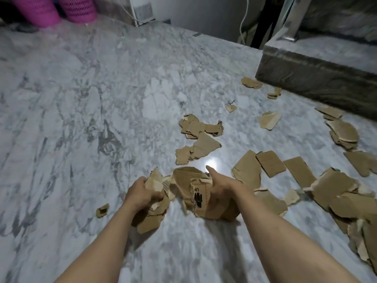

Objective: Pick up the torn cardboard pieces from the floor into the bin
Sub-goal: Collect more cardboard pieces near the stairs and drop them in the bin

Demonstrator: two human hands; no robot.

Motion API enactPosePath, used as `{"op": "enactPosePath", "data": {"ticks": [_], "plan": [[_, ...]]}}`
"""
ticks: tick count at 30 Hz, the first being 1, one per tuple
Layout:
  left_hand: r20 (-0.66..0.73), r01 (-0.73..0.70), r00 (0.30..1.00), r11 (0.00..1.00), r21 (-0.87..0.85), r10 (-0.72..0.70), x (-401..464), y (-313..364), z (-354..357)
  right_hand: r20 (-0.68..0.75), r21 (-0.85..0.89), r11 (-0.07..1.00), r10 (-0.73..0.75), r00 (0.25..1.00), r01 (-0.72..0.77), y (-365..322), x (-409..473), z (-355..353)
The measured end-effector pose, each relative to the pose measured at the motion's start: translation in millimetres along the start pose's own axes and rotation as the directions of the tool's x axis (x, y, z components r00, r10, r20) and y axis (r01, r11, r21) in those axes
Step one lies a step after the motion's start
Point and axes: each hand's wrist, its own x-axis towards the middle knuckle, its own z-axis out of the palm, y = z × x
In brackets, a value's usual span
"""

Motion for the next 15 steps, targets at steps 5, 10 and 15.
{"op": "enactPosePath", "data": {"ticks": [5,10,15], "plan": [[0.149,-0.069,0.985,0.992,-0.104,0.084,18,34,-18,-0.056,-0.152,0.988,0.029,0.998,-0.037,11,18,16],[0.335,-0.091,0.934,0.990,-0.103,0.121,17,71,-26,-0.149,-0.165,0.973,0.135,0.979,-0.160,25,13,19],[0.403,-0.137,0.899,0.984,-0.113,0.171,13,92,-15,-0.226,-0.244,0.956,0.105,0.968,-0.161,33,6,11]]}}
